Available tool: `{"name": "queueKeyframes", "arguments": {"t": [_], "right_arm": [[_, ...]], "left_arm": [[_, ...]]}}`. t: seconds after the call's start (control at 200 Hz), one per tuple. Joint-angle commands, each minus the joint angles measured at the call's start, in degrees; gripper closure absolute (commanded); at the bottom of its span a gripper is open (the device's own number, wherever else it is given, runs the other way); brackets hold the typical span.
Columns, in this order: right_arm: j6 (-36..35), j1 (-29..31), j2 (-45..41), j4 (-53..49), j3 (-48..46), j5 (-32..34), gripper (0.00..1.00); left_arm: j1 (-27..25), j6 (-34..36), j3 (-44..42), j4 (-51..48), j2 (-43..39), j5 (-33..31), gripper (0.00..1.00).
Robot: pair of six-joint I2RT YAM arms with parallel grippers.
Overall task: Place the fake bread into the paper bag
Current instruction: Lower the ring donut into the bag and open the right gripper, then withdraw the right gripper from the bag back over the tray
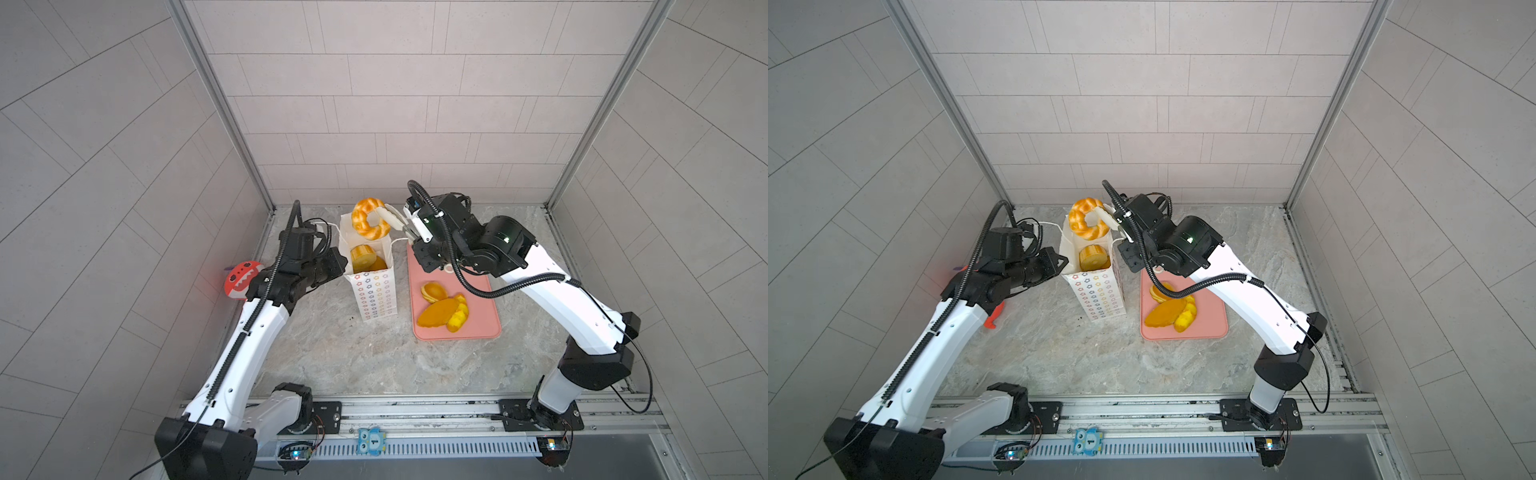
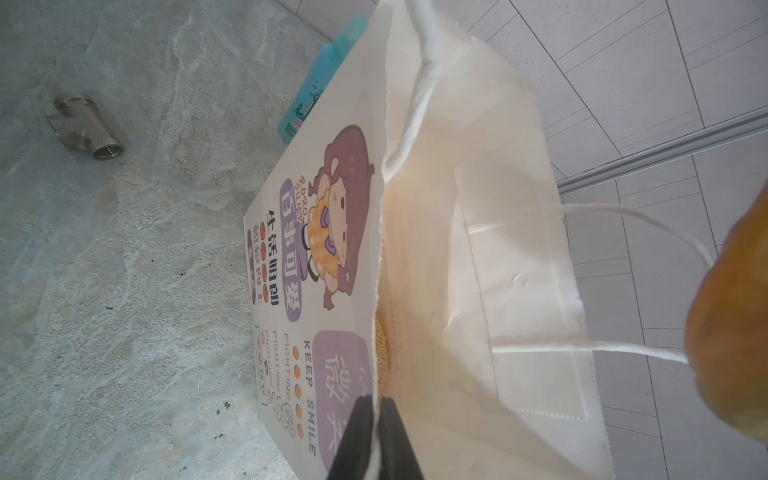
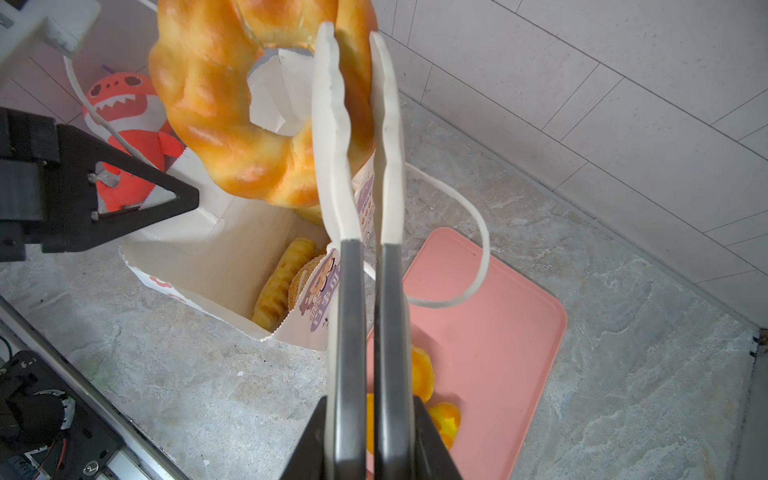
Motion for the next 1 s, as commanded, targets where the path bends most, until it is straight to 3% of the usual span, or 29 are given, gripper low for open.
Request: {"name": "queueKeyframes", "arguments": {"t": [0.0,0.425,0.766,0.996], "right_arm": [[-1.49,0.92,0.55,-0.68,2.34,3.95,0.73],[-2.15,1.38,2.41,-1.33,2.74,5.21,0.72],[-2.23,1.53,2.59,-1.15,2.75,5.03,0.61],[-2.14,1.56,2.37,-1.06,2.75,5.27,0.60]], "left_arm": [[-0.18,-0.04,1.88,-0.04,-0.80,0.21,0.90],[-0.14,0.01,1.87,-0.29,-1.04,-0.11,0.90],[-0.18,0.31,1.71,-0.65,-1.09,-0.33,0.90],[-0.17,0.38,1.58,-0.72,-1.29,-0.47,0.90]]}}
